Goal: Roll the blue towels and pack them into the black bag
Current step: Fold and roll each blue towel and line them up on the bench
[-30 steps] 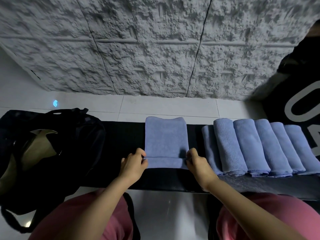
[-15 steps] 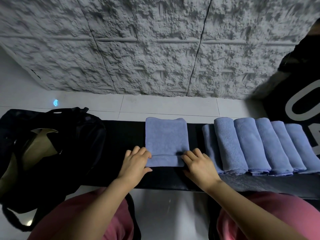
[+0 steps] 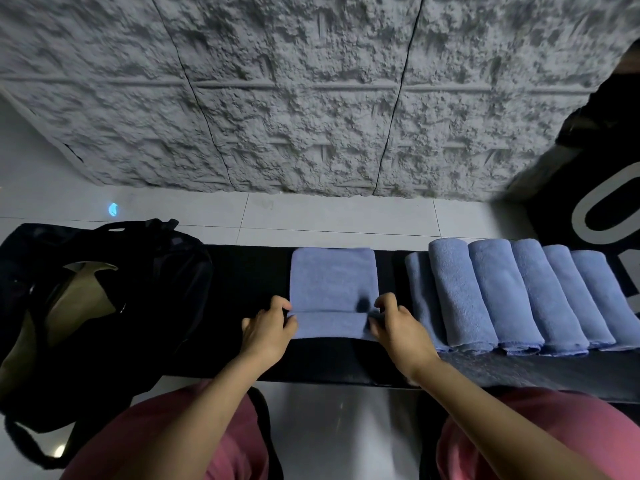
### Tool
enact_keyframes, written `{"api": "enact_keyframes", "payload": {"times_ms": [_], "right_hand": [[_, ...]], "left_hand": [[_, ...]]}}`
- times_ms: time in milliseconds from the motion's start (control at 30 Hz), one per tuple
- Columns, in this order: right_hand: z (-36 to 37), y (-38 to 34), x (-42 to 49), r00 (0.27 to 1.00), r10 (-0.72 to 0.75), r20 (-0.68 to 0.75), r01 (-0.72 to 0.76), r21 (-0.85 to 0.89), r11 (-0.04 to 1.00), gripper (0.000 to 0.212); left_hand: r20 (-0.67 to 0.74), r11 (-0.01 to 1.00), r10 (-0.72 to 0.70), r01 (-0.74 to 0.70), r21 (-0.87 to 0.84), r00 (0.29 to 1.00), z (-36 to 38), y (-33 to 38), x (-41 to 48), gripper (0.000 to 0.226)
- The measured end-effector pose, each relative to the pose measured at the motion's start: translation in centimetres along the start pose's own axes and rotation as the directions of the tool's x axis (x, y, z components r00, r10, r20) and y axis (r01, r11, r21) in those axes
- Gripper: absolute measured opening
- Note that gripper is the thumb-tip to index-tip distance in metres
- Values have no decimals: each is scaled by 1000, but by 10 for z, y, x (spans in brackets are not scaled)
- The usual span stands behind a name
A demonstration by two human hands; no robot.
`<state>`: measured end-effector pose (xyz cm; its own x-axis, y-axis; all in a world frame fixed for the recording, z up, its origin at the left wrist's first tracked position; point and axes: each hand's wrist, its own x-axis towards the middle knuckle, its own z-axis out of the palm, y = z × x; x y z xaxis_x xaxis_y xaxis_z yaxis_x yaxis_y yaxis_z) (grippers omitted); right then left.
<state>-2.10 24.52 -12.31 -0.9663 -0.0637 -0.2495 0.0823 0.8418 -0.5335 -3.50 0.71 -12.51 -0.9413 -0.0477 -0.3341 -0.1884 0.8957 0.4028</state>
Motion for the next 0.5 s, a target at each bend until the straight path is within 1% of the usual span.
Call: {"api": "enact_keyframes", "payload": {"times_ms": [67,100,133,167,200,267,333,400,433,500], "right_hand": [[1,0,-2,999,31,35,-30,-33,999,17],[0,-1,-2,1000,15,13,-14,-78,997,18],[0,-1,-1,998,-45,-47,38,-142,989,17],[-1,-1,-1,985,-137,-103,110,-230,967,17],[-2,-1,0,964,-227,-135,177,-309,934,18],[-2,0,0,922,-363,-135,280,-413,867,25],[1,2,-1,894,-439,-88,348,-481,805,29],[2,4,-3,869,-488,-83,383,-512,769,18],[1,5,-5,864,-498,-79,390,-522,759,15],[1,4,-7,874,-485,-37,385,-555,737,26]], "left_hand": [[40,1000,-25,25,14,999,2,-2,0,20],[39,999,-23,22,28,999,2,-2,0,20],[18,999,-11,10,43,1000,2,-2,0,20],[-28,998,15,-13,67,999,2,-3,0,19],[-88,994,62,-54,95,994,1,-3,-1,18],[-171,969,213,-185,162,962,-2,-2,-3,11],[-191,929,343,-303,211,920,-2,-2,-3,10],[-197,902,407,-358,242,892,-3,-4,-2,5],[-182,897,412,-363,252,893,-4,-4,-2,12],[-111,887,412,-371,277,904,-4,-4,-5,32]]}}
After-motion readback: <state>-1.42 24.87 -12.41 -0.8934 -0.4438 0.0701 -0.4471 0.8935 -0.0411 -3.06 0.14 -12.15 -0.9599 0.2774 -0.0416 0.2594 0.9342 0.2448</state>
